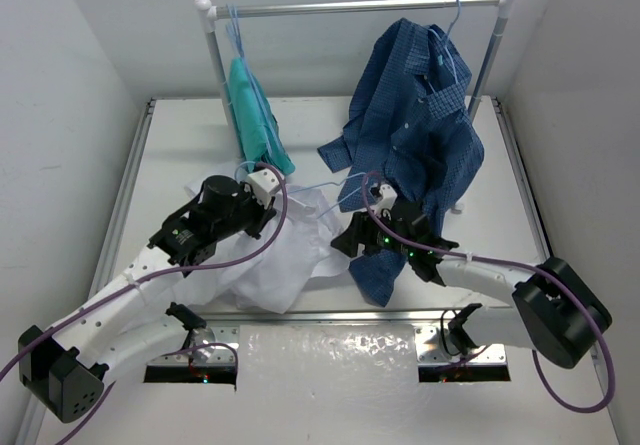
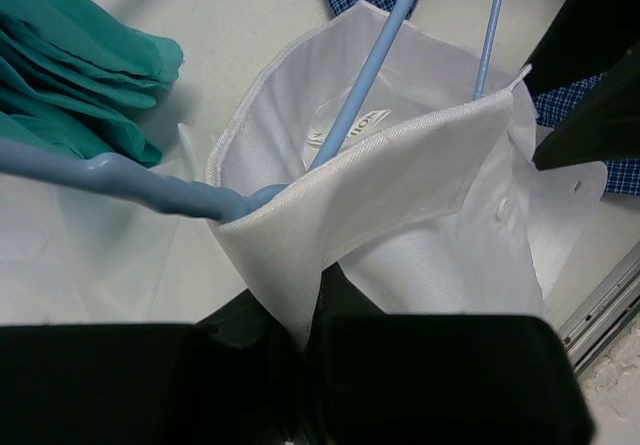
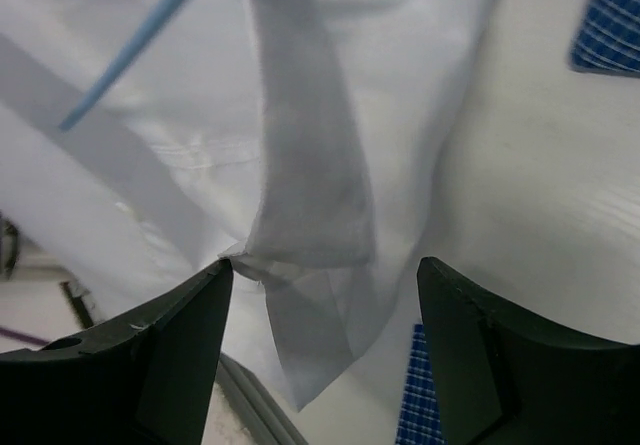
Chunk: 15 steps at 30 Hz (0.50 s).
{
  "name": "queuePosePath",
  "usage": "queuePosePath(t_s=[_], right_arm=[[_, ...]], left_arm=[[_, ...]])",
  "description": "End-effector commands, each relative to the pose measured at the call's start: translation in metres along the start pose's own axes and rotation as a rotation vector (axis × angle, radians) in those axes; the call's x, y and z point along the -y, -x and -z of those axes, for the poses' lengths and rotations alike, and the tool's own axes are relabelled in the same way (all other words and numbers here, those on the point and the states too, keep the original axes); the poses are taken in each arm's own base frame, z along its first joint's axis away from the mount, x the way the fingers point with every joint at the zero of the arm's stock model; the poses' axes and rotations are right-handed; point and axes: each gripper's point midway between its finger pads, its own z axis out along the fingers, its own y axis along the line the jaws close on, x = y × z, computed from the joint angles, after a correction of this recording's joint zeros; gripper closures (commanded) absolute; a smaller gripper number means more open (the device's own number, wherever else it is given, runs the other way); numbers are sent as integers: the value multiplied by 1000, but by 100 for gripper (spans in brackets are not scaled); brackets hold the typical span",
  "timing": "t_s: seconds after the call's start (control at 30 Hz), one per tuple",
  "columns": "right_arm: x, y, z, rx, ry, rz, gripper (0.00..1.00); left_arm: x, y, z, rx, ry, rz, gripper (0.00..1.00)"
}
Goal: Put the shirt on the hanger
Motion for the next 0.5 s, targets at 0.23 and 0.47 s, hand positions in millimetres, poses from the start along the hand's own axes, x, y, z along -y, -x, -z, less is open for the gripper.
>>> queuePosePath(t_s=[0.23, 0.47], right_arm=[[-40, 35, -1, 65, 141, 73, 24], [-14, 22, -9, 45, 34, 15, 24]], left_arm=[[-4, 28, 6, 100, 18, -14, 100], [-4, 30, 5, 104, 22, -11, 100]])
